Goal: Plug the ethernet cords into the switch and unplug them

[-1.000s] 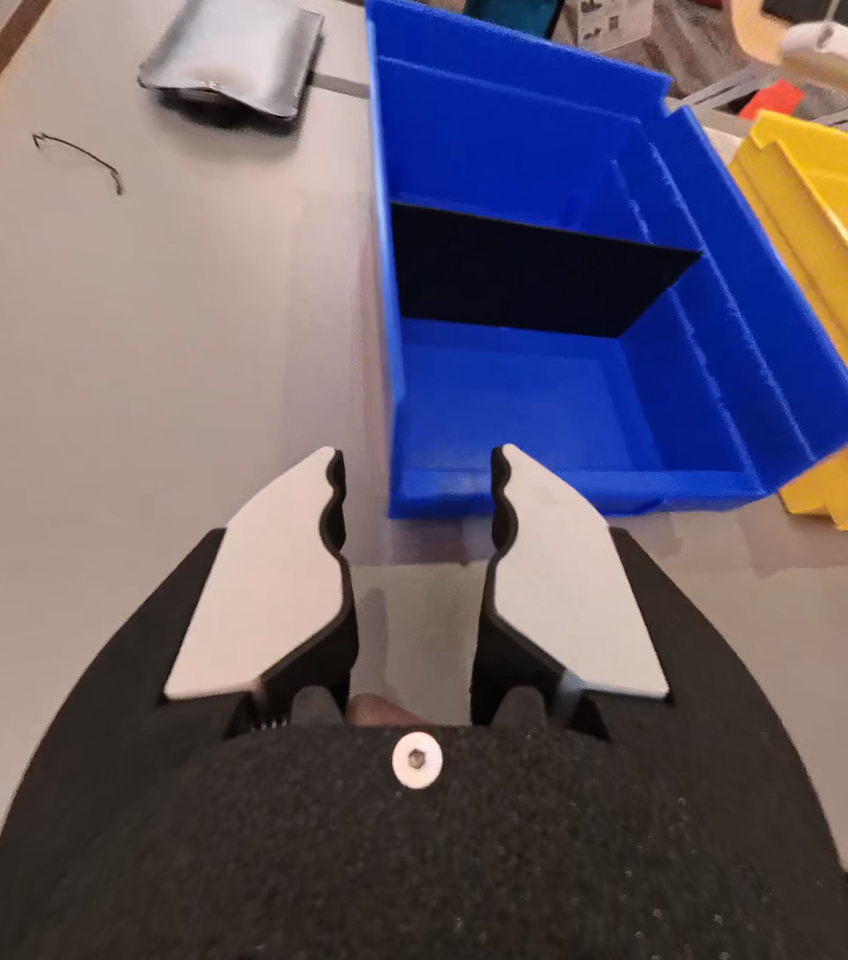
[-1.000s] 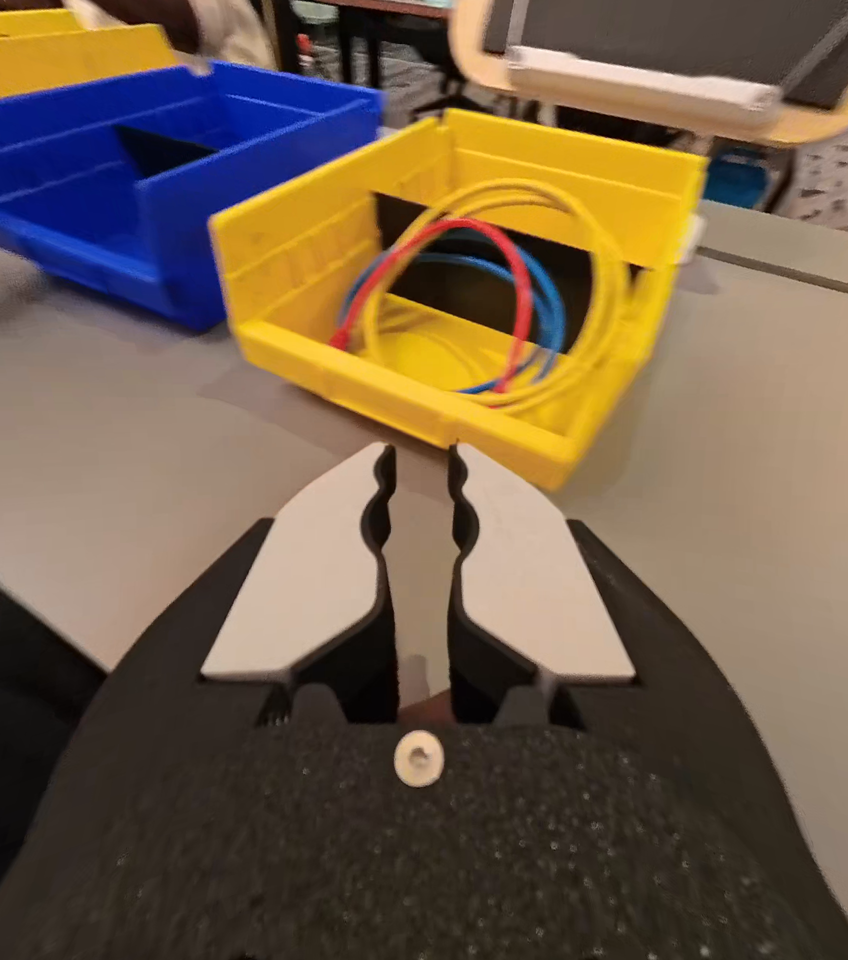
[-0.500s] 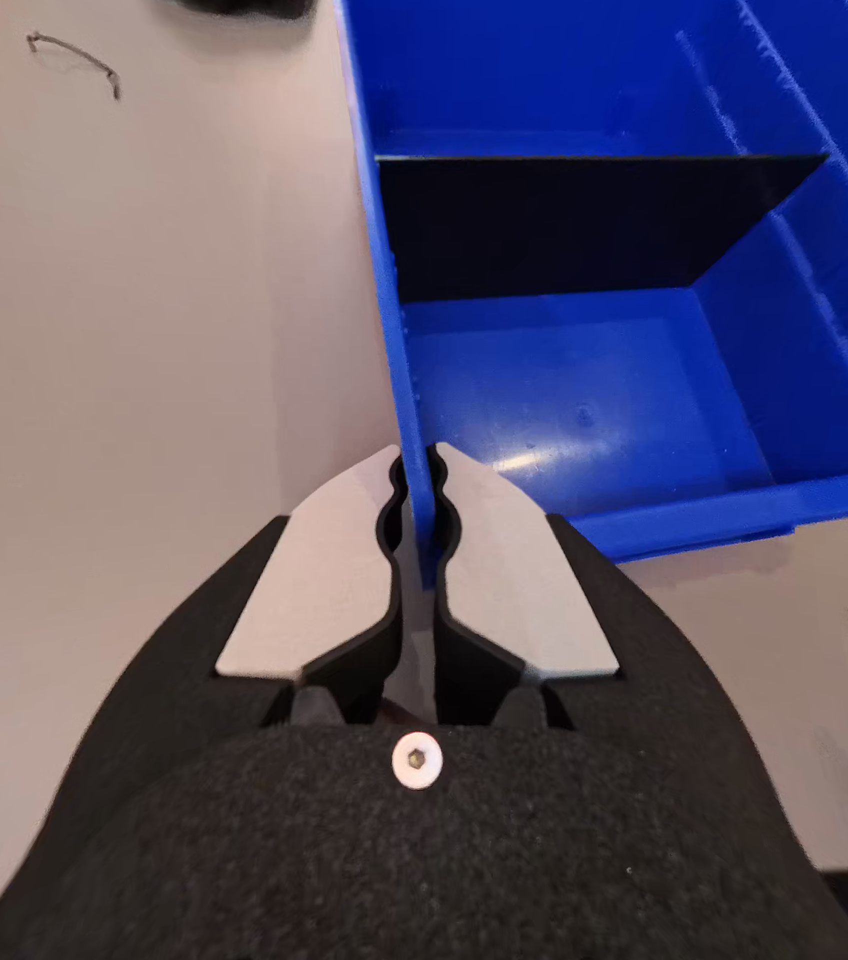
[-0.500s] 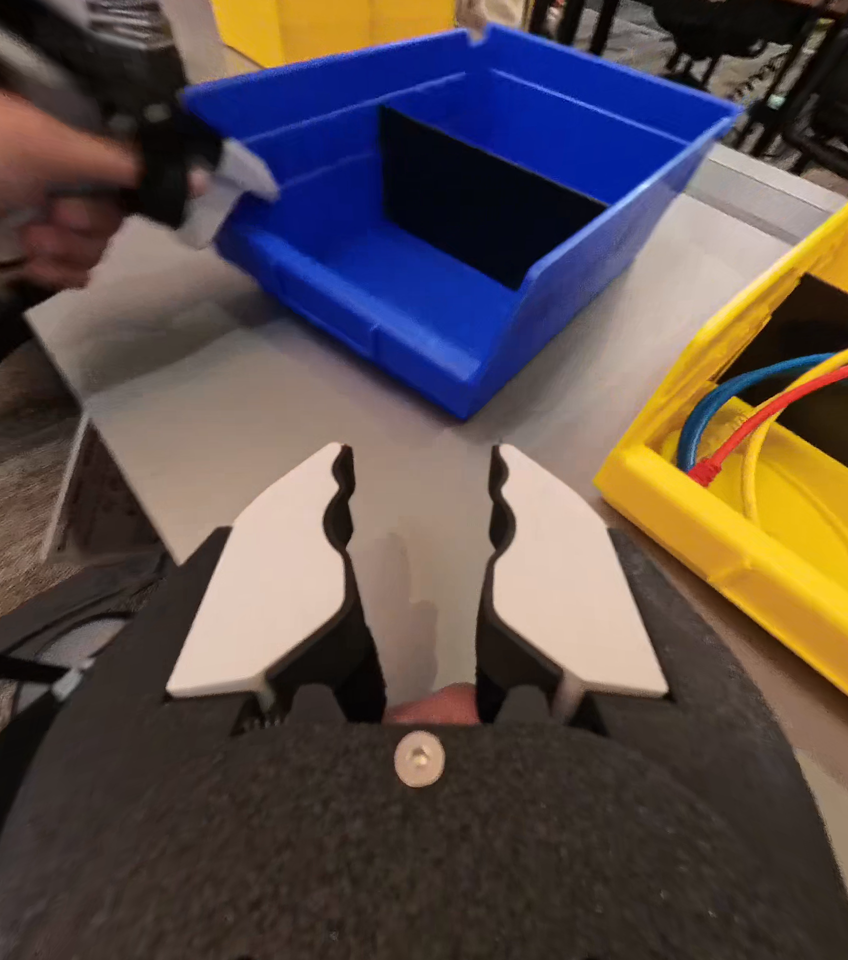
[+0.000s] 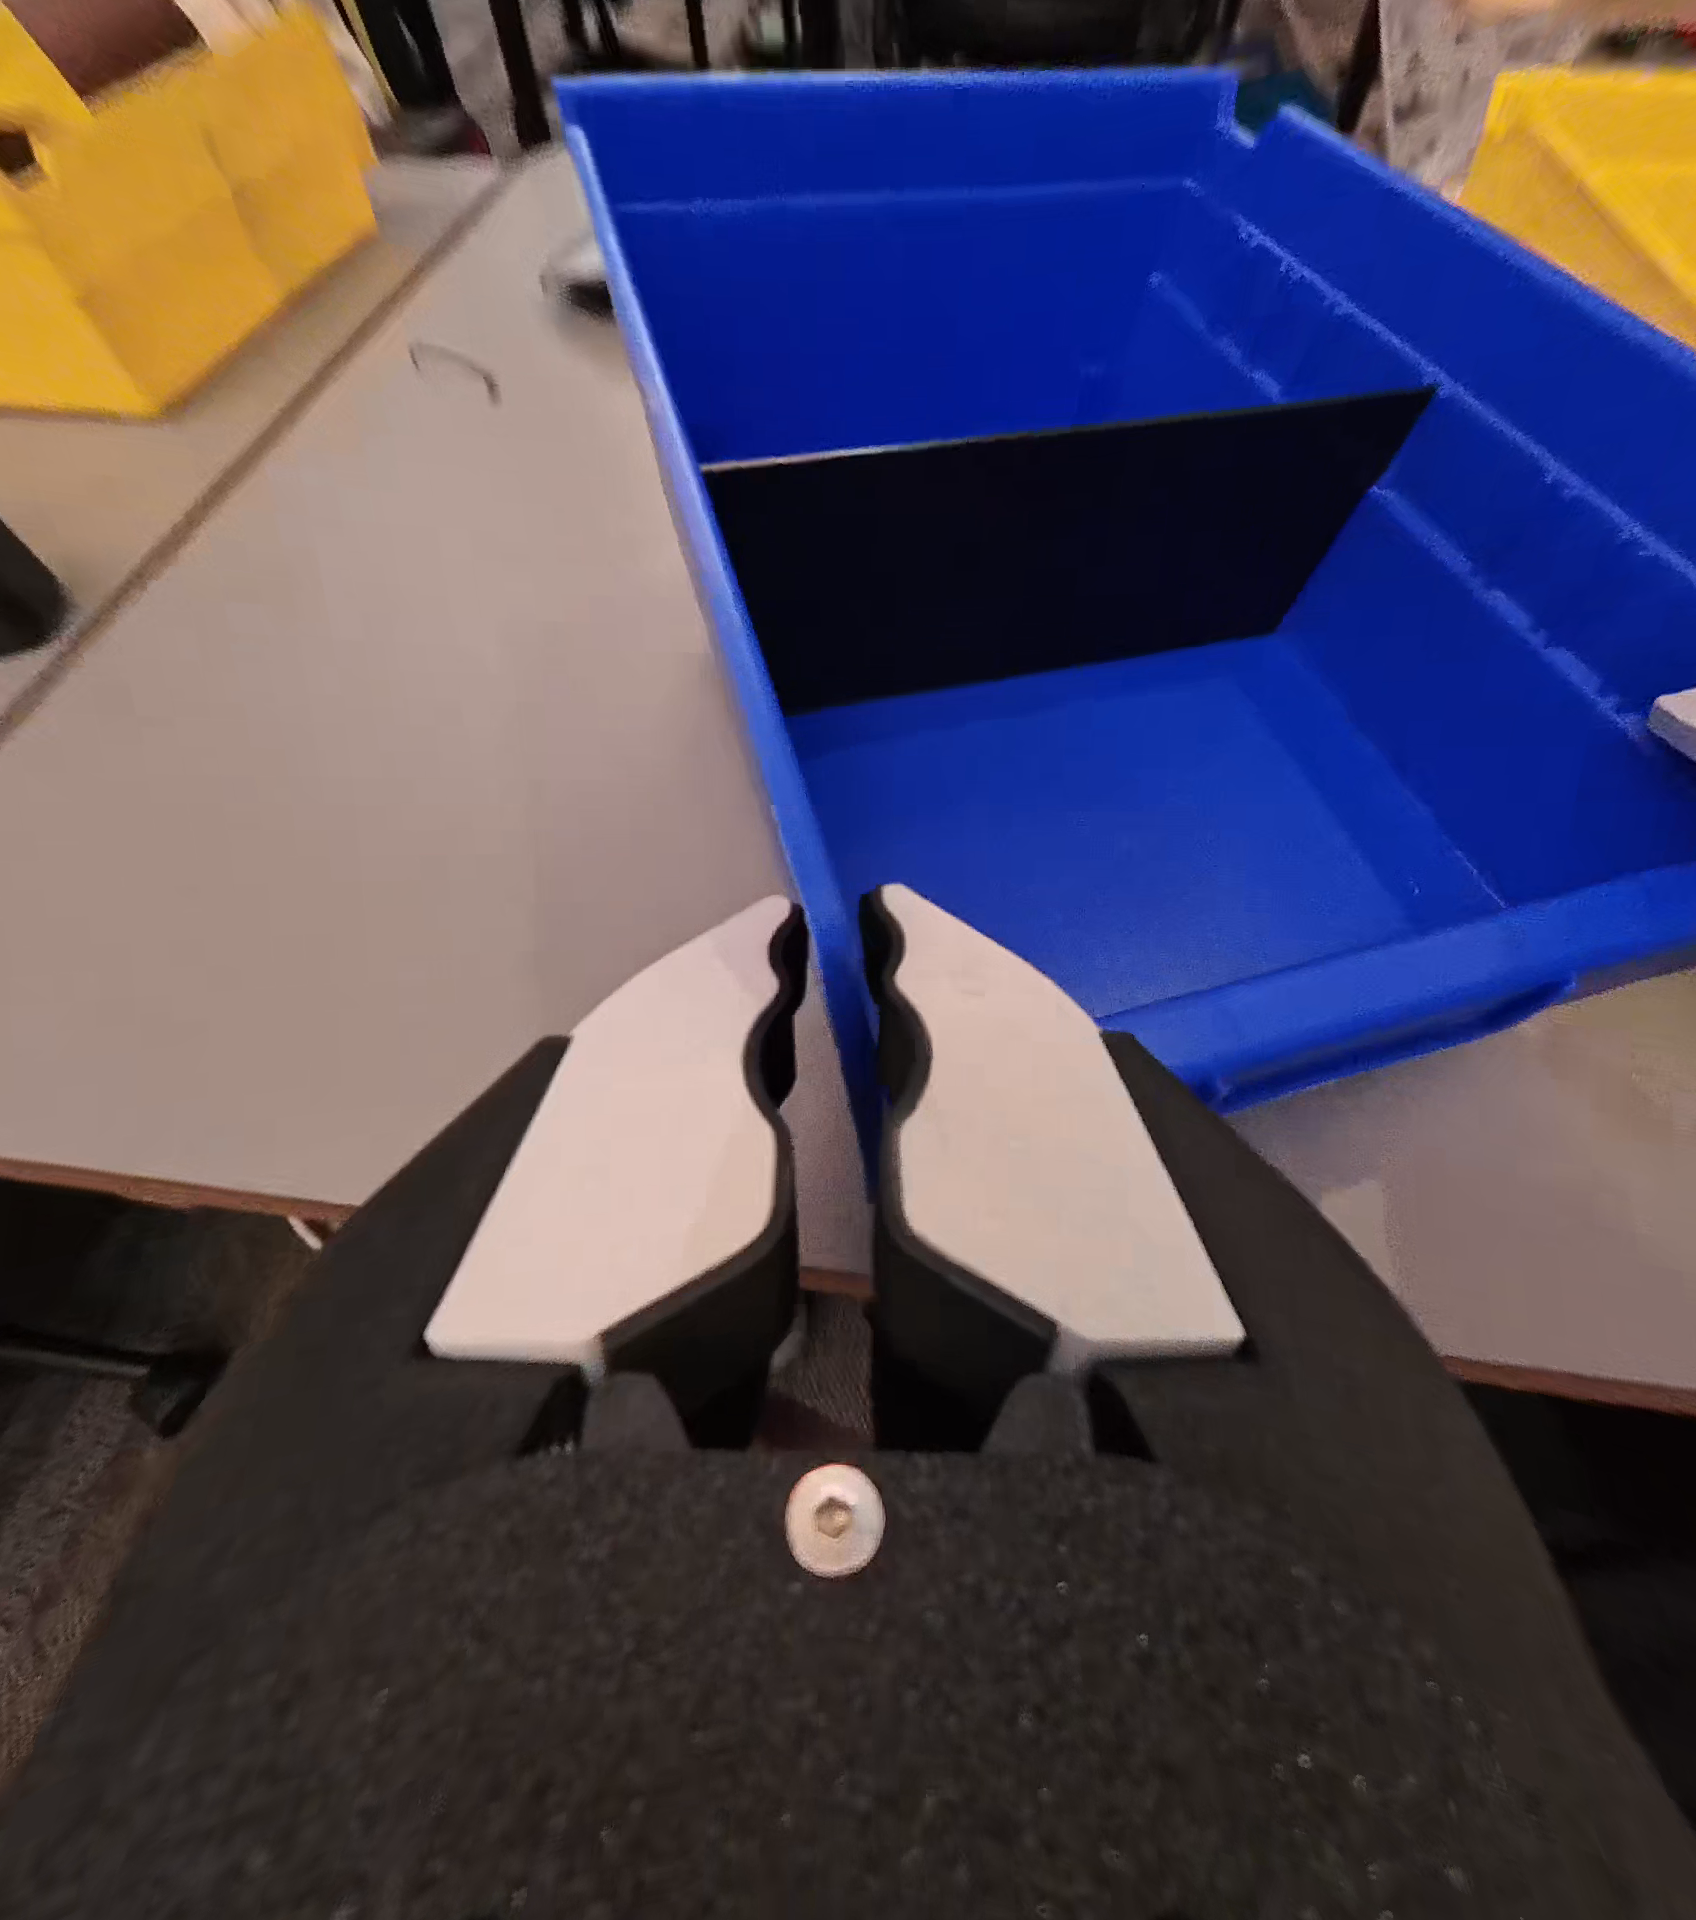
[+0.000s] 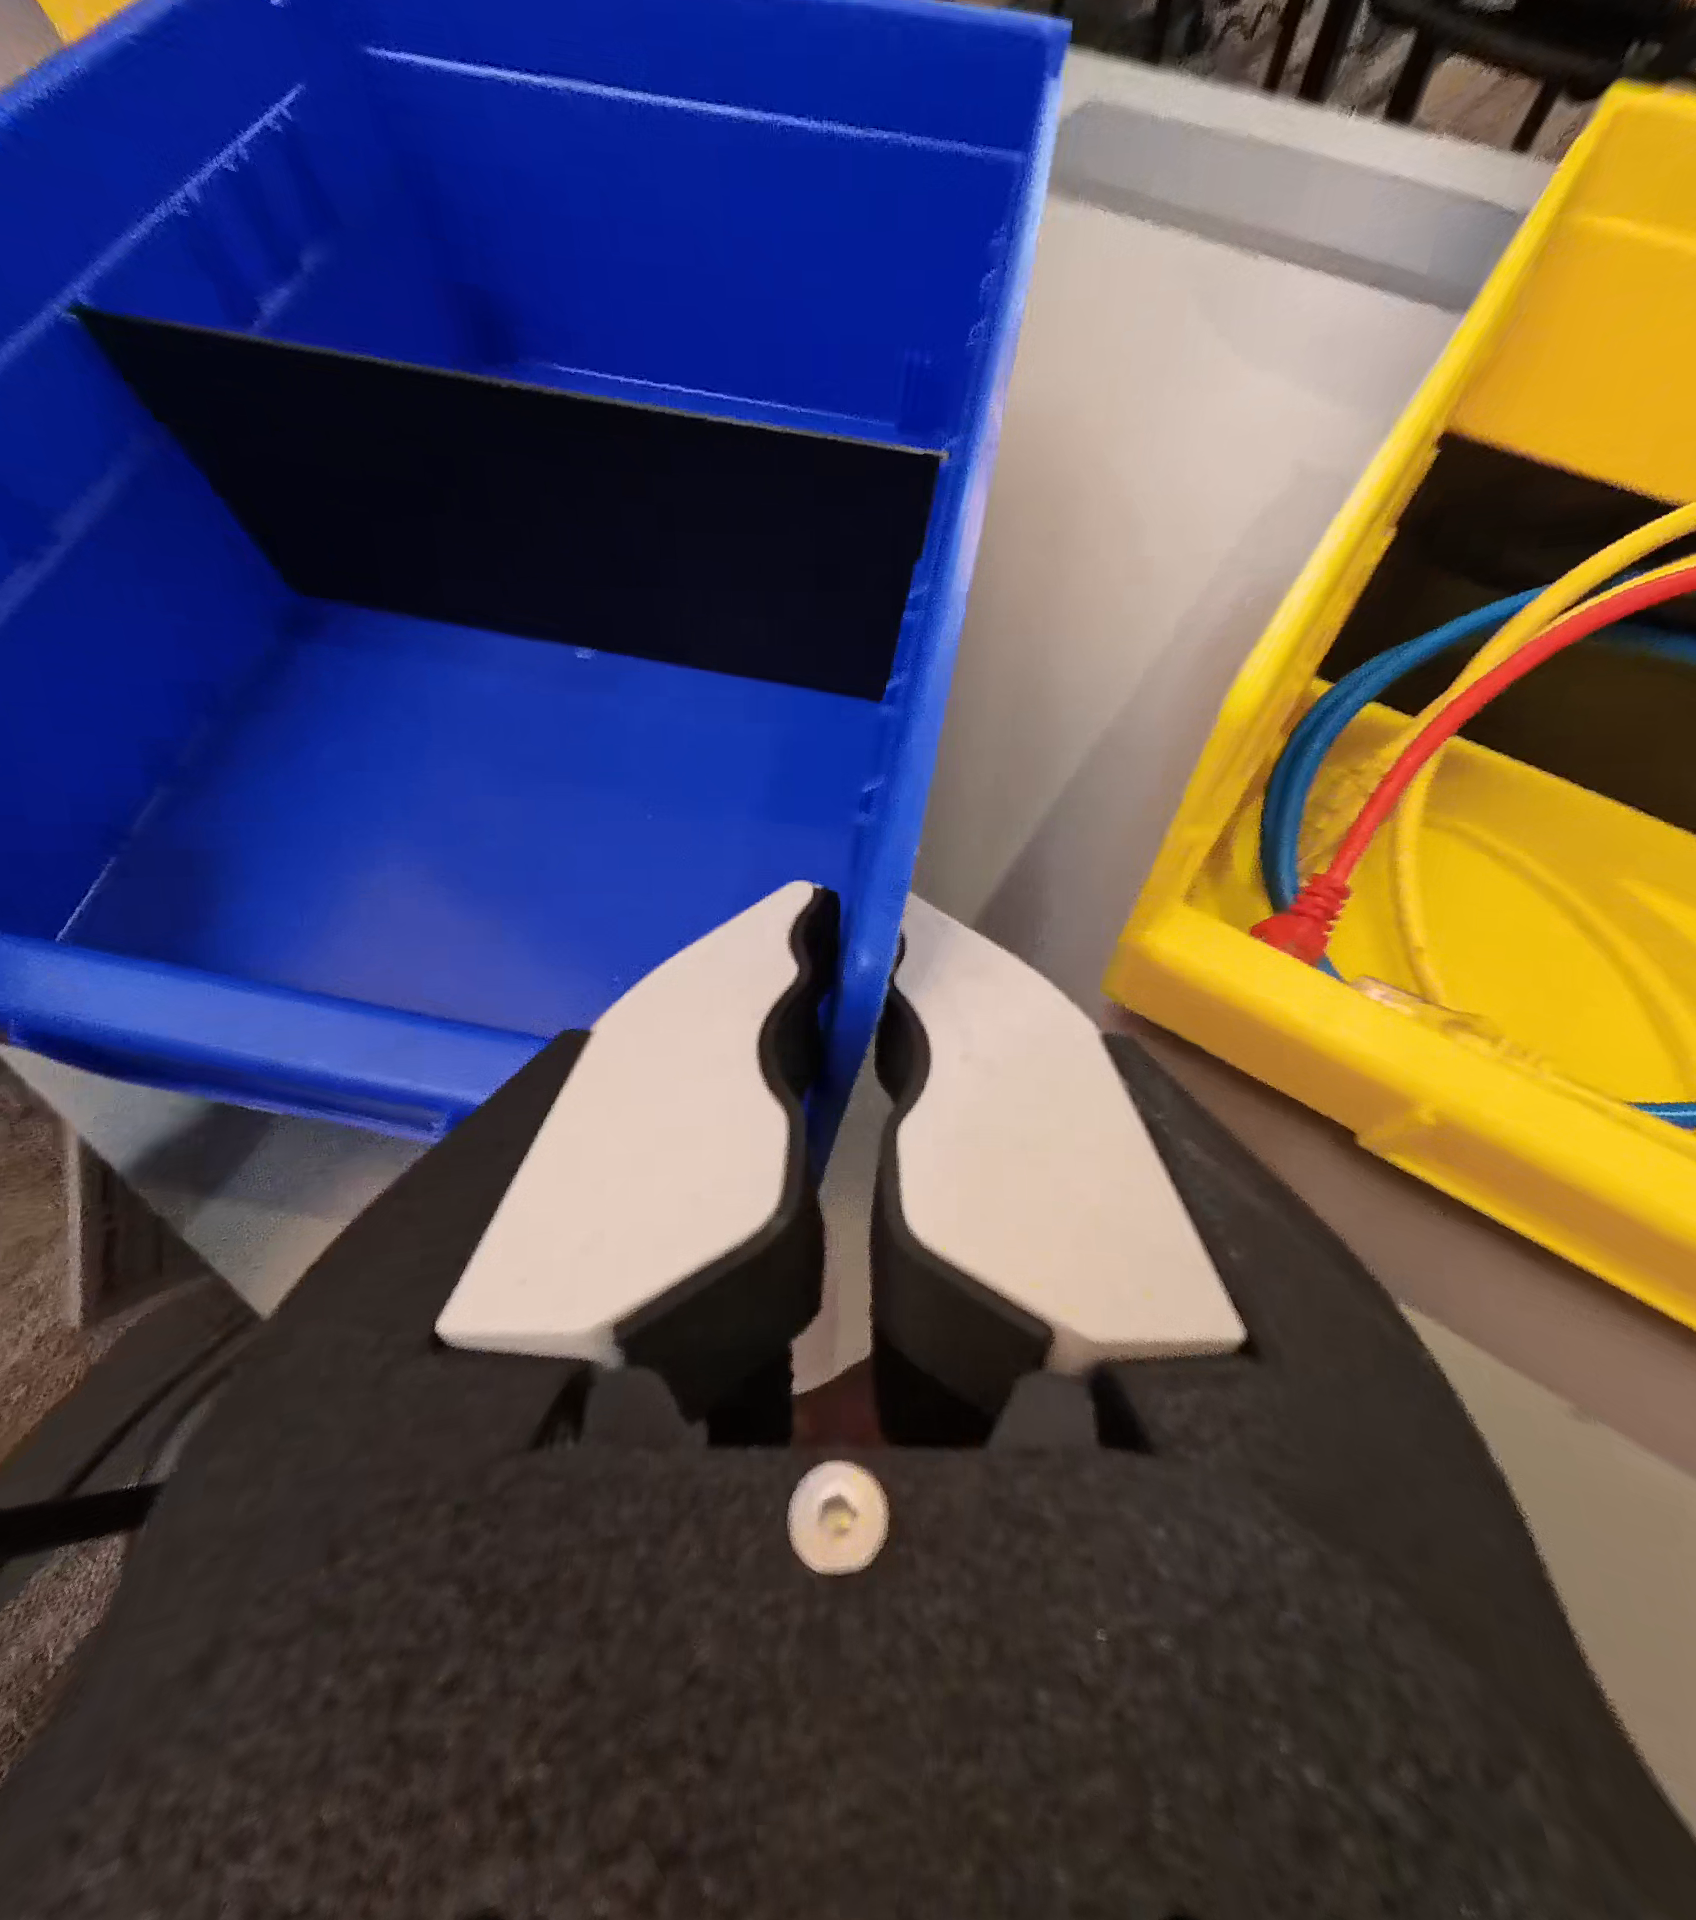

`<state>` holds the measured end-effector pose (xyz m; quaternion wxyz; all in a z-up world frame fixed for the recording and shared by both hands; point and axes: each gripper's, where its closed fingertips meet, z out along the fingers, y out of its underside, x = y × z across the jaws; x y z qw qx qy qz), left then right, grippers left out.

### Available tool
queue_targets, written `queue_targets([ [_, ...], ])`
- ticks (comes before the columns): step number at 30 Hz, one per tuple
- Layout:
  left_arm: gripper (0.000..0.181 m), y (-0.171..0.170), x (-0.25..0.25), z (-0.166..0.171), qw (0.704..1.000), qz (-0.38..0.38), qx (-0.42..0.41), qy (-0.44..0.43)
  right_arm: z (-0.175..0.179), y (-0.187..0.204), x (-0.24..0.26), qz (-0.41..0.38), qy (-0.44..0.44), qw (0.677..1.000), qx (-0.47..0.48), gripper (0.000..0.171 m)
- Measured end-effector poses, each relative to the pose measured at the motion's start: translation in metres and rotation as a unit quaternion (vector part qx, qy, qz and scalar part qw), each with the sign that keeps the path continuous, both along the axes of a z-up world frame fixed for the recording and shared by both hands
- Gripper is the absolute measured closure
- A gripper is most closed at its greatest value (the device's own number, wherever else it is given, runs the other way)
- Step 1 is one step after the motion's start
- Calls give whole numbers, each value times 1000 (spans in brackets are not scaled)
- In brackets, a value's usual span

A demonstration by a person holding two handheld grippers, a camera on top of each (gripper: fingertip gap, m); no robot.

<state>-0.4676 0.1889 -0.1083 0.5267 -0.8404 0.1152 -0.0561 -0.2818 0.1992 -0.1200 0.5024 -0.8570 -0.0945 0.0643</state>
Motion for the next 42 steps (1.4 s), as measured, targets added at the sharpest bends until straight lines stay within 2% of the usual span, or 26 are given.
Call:
queue_targets([
  [1, 173, -2, 3, 12, 1000, 4, 22, 3, 9, -3, 3, -3, 4, 1000, 12, 166],
  [4, 175, -4, 17, 59, 995, 5, 96, 2, 51, -9, 17, -15, 11, 998, 65, 166],
  [8, 176, 2, 66, 131, 983, -45, 176, 4, 124, -19, 65, -56, -2, 987, 148, 165],
  [13, 175, 12, 184, 195, 965, -154, 214, 0, 207, -48, 175, -155, -34, 962, 220, 166],
  [16, 175, 8, 277, 208, 953, -218, 212, -6, 218, -75, 261, -236, -52, 948, 208, 166],
  [18, 175, -3, 343, 203, 944, -256, 207, -9, 210, -97, 321, -284, -68, 938, 185, 165],
  [21, 174, -18, 435, 169, 939, -291, 180, -14, 191, -123, 410, -330, -110, 927, 138, 165],
  [24, 175, -29, 508, 117, 944, -304, 123, -21, 146, -136, 482, -352, -76, 929, 83, 166],
  [26, 175, -37, 538, 81, 948, -305, 93, -6, 105, -142, 516, -347, -56, 935, 47, 166],
  [29, 173, -49, 556, 42, 949, -303, 82, 25, 52, -143, 540, -321, -11, 947, 25, 166],
  [32, 172, -52, 562, 12, 949, -306, 67, 45, 20, -141, 548, -310, 5, 951, 12, 167],
  [38, 170, -49, 573, -15, 946, -319, 31, 39, 1, -134, 561, -309, -15, 951, 12, 166],
  [42, 162, -63, 590, -28, 926, -376, -10, 31, -14, -136, 588, -351, -49, 935, -2, 157],
])
